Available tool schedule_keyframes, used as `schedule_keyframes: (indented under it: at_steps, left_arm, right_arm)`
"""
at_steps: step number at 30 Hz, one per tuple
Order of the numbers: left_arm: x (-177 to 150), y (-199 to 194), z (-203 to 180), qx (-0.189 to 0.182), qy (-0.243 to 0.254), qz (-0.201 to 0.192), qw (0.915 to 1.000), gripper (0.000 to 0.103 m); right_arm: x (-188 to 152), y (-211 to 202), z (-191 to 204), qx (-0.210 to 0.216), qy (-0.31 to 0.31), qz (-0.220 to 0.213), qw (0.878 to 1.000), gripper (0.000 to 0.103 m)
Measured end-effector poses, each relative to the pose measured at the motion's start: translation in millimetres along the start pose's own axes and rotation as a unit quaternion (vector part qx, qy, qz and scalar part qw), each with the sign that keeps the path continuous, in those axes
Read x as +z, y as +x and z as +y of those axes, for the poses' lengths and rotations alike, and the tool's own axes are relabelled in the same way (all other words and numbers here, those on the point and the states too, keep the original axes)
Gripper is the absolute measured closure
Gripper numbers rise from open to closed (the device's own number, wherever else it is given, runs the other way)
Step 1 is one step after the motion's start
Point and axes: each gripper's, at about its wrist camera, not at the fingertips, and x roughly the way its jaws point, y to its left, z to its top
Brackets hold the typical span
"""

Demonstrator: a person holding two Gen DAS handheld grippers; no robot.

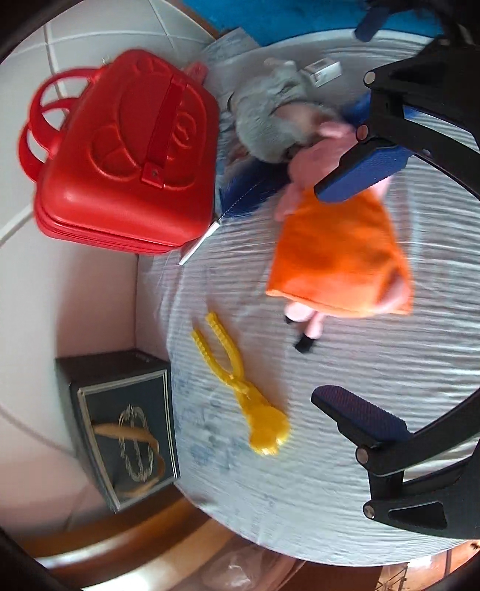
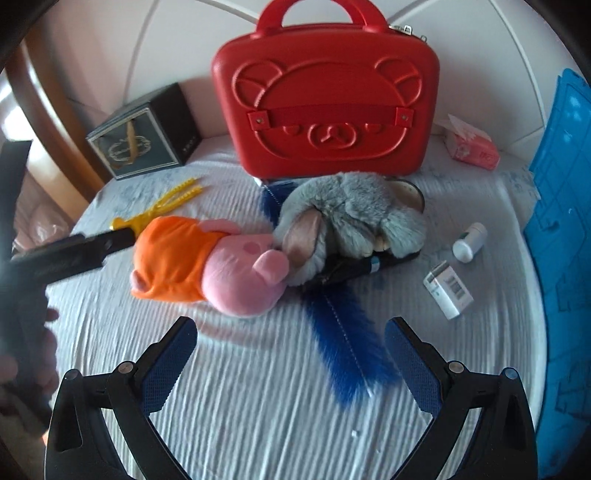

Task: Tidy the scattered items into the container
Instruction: 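Reach both grippers to the orange-shirted pig plush and close on it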

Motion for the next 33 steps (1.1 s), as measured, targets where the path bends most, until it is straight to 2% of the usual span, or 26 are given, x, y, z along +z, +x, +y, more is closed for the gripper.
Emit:
schedule_keyframes:
  at_steps: [2,4,7,10,15,20,23,27,30,33]
  left_arm:
    - [6,29,-3,0.001,0.005,0.028,0.9996,0.002]
    - [0,47,-3,-0.004,0.007,0.047,0.9988,0.002]
    - [-23,38,4,-0.042,-0.003,0.032,0.9986,0.002]
    - [-54,25,9,-0.069,0.004,0.036,0.9970,0.002]
    - [-91,19,2,-0.076,0.043,0.050,0.9950,0.000]
    - [-113,32,-4,-0.042,0.065,0.065,0.9949,0.000]
    - [-114,28,2,-0.058,0.051,0.053,0.9956,0.002]
    - [-101,0,14,-0.092,0.029,0.004,0.9954,0.002]
    - [-91,3,9,-0.106,0.050,0.004,0.9931,0.002]
    - [-86,20,-2,-0.090,0.079,0.007,0.9928,0.002]
  right_arm:
    - [5,11,-2,-0.008,0.001,0.009,1.000,0.000]
    - [7,19,-3,-0.016,0.001,0.014,1.000,0.000]
    - [7,27,-6,-0.017,0.004,0.019,1.000,0.000]
    - [4,34,-8,-0.009,0.012,0.024,1.000,0.000]
    - [-4,43,1,0.019,0.018,0.032,0.999,0.000]
    - [-7,46,19,0.044,0.002,0.034,0.998,0.000]
    - [-2,53,24,0.045,-0.011,0.033,0.998,0.000]
    - [7,63,21,0.052,-0.009,0.037,0.998,0.000]
    - [10,69,18,0.074,0.000,0.041,0.996,0.000]
    - [13,82,20,0.081,-0.004,0.053,0.995,0.000]
